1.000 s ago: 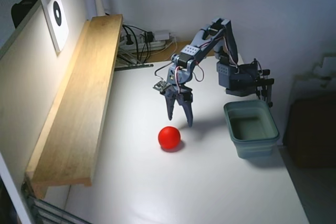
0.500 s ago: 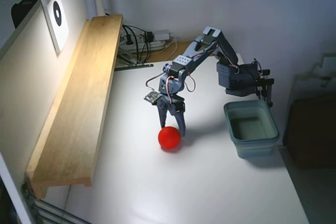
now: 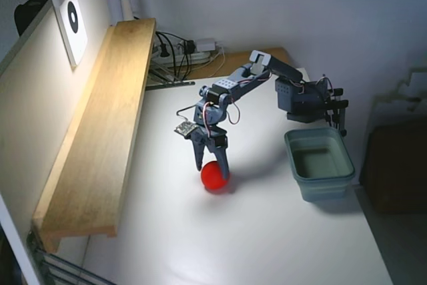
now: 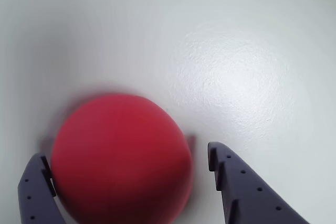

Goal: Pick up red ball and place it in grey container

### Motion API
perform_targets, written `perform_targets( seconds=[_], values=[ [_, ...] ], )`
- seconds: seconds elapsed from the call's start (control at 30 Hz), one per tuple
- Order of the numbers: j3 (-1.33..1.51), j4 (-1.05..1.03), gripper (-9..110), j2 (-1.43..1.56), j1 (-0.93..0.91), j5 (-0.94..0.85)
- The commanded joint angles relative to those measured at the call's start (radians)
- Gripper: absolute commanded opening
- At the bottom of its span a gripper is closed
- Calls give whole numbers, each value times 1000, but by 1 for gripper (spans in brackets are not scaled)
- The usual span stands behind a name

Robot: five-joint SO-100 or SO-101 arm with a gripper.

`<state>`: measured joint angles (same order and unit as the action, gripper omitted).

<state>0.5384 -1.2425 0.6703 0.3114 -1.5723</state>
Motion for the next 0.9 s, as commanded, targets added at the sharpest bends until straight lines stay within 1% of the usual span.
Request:
perform_targets(
  seconds=[0.0,0.87],
  values=[
    [-38,-12,23,38,9,2],
    [-48,-42,23,58,9,2]
  ],
)
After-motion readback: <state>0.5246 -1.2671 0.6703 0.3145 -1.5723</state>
